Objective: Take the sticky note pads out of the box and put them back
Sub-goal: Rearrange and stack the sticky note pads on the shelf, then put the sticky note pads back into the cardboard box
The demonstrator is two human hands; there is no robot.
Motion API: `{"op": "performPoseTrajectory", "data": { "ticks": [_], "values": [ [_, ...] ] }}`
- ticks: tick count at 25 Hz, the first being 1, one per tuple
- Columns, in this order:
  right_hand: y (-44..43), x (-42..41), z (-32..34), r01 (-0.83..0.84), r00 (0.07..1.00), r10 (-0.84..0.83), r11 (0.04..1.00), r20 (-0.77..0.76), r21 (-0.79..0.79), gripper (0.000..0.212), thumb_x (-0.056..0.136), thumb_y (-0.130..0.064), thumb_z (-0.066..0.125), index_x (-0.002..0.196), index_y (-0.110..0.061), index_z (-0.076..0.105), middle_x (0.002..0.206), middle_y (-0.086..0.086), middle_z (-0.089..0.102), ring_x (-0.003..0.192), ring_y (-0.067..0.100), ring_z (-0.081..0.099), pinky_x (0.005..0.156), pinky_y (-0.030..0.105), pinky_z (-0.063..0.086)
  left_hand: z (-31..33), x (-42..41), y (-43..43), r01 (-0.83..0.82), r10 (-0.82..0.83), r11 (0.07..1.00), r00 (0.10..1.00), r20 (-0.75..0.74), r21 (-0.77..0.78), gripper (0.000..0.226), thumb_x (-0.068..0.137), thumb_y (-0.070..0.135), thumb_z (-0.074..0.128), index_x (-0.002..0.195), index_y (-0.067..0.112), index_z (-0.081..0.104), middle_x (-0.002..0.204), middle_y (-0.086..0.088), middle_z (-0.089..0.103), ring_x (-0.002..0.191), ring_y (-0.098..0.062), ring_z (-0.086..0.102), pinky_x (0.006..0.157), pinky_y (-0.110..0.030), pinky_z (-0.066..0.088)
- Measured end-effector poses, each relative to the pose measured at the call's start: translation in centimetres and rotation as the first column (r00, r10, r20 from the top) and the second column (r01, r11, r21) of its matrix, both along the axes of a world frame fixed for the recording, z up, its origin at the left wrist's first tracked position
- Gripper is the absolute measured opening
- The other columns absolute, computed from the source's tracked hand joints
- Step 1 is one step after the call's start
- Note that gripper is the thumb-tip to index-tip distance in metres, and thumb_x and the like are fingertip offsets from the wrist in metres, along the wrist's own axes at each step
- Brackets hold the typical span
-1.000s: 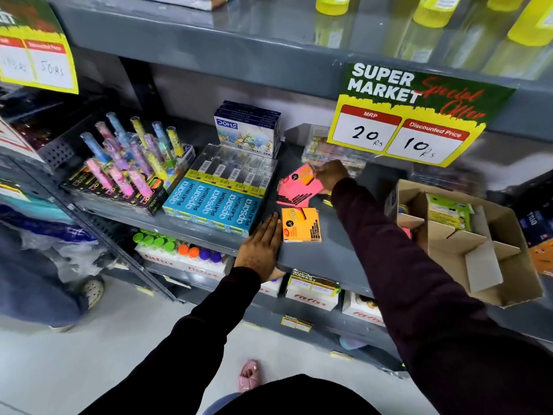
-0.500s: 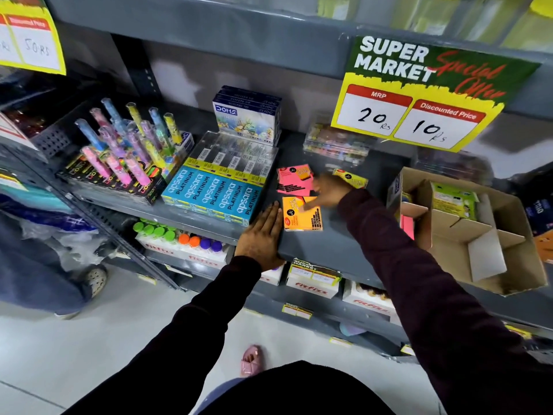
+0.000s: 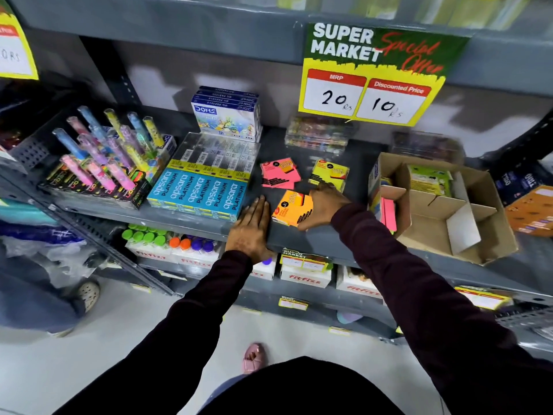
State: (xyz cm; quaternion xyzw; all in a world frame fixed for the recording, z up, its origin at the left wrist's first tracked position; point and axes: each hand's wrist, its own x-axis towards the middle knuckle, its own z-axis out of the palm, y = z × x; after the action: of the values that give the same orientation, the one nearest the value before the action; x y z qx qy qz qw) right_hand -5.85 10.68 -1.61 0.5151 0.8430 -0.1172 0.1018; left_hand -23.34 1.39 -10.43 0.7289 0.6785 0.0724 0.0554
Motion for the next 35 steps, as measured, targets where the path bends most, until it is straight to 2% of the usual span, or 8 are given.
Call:
{"op": "performPoseTrajectory", "data": {
  "ticks": [5, 12, 15, 18, 24, 28, 32, 35],
  "values": [
    [-2.5, 2.9, 4.0, 0.227, 0.959, -0.194, 0.962, -0.204, 0.153, 0.060, 0.058, -0.060, 0.074, 0.089, -0.010, 0.068, 0.093, 0.015, 0.071, 0.073, 0.024, 0.053, 0.066, 0.026, 0.040, -0.2, -0.1, 0.0, -0.001, 0.001, 1.000, 1.000, -0.019, -0.017, 0.118, 0.063, 0.056, 0.073, 0.144, 0.000, 0.008, 0.156, -0.017, 0.011, 0.145, -0.027, 0.011, 0.116, -0.033, 0.005],
    [-4.7, 15.3, 5.7, 0.732, 0.673, -0.667, 0.663, -0.319, 0.157, 0.059, 0.067, -0.064, 0.068, 0.063, -0.005, 0.061, 0.088, 0.025, 0.071, 0.096, 0.037, 0.065, 0.079, 0.038, 0.048, -0.6, -0.1, 0.0, 0.022, -0.018, 0.998, 0.998, -0.058, 0.066, 0.117, 0.059, 0.050, 0.079, 0.141, -0.005, 0.018, 0.152, -0.024, 0.022, 0.140, -0.036, 0.025, 0.116, -0.042, 0.021],
    [-5.3, 18.5, 4.1, 0.850, 0.506, -0.798, 0.525, -0.327, 0.033, 0.066, 0.067, -0.059, 0.071, 0.100, -0.002, 0.068, 0.109, 0.027, 0.069, 0.108, 0.039, 0.062, 0.090, 0.041, 0.049, -0.8, 0.0, 0.1, 0.036, -0.031, 0.996, 0.997, -0.064, 0.084, 0.114, 0.059, 0.047, 0.081, 0.140, -0.007, 0.021, 0.150, -0.026, 0.024, 0.139, -0.038, 0.027, 0.114, -0.045, 0.023],
    [-5.2, 18.4, 2.0, 0.871, 0.422, -0.851, 0.477, -0.312, -0.122, 0.070, 0.070, -0.058, 0.067, 0.113, -0.003, 0.065, 0.120, 0.022, 0.066, 0.113, 0.036, 0.060, 0.093, 0.036, 0.049, -0.8, 0.1, 0.2, 0.032, -0.027, 0.996, 0.998, -0.061, 0.078, 0.119, 0.053, 0.047, 0.084, 0.139, -0.008, 0.024, 0.149, -0.027, 0.027, 0.138, -0.039, 0.028, 0.114, -0.047, 0.025],
    [-4.5, 17.8, -0.1, 0.835, 0.455, -0.860, 0.503, -0.231, -0.225, 0.068, 0.086, -0.058, 0.053, 0.124, -0.002, 0.057, 0.128, 0.022, 0.059, 0.124, 0.037, 0.049, 0.103, 0.041, 0.041, -0.7, 0.0, 0.2, 0.031, -0.027, 0.998, 0.997, -0.077, 0.048, 0.123, 0.057, 0.056, 0.079, 0.143, -0.003, 0.014, 0.154, -0.021, 0.018, 0.143, -0.033, 0.018, 0.117, -0.042, 0.019],
    [-4.6, 16.5, 1.8, 0.840, 0.510, -0.846, 0.529, -0.154, -0.121, 0.060, 0.094, -0.049, 0.045, 0.128, 0.000, 0.052, 0.137, 0.023, 0.051, 0.131, 0.038, 0.040, 0.111, 0.045, 0.035, -0.5, -0.1, 0.1, 0.033, -0.030, 0.999, 0.996, -0.084, 0.030, 0.120, 0.061, 0.055, 0.077, 0.143, -0.003, 0.013, 0.154, -0.021, 0.017, 0.143, -0.033, 0.017, 0.117, -0.041, 0.018],
    [-4.0, 9.9, 5.6, 0.691, 0.711, -0.656, 0.719, -0.254, 0.078, 0.050, 0.096, -0.041, 0.043, 0.111, 0.002, 0.062, 0.121, 0.024, 0.063, 0.119, 0.037, 0.054, 0.102, 0.042, 0.040, -0.4, 0.0, 0.1, 0.038, -0.037, 0.999, 0.998, -0.047, 0.037, 0.111, 0.067, 0.046, 0.076, 0.143, -0.003, 0.011, 0.155, -0.021, 0.016, 0.143, -0.032, 0.019, 0.117, -0.039, 0.016],
    [-2.6, 2.0, 5.4, 0.495, 0.831, -0.463, 0.868, -0.307, 0.031, 0.049, 0.095, -0.041, 0.047, 0.111, 0.002, 0.061, 0.117, 0.024, 0.065, 0.112, 0.037, 0.060, 0.093, 0.038, 0.047, -0.1, -0.1, 0.0, 0.043, -0.041, 0.999, 0.997, -0.072, 0.031, 0.107, 0.072, 0.044, 0.073, 0.143, -0.003, 0.009, 0.155, -0.022, 0.014, 0.142, -0.033, 0.019, 0.117, -0.038, 0.019]
  ]
}}
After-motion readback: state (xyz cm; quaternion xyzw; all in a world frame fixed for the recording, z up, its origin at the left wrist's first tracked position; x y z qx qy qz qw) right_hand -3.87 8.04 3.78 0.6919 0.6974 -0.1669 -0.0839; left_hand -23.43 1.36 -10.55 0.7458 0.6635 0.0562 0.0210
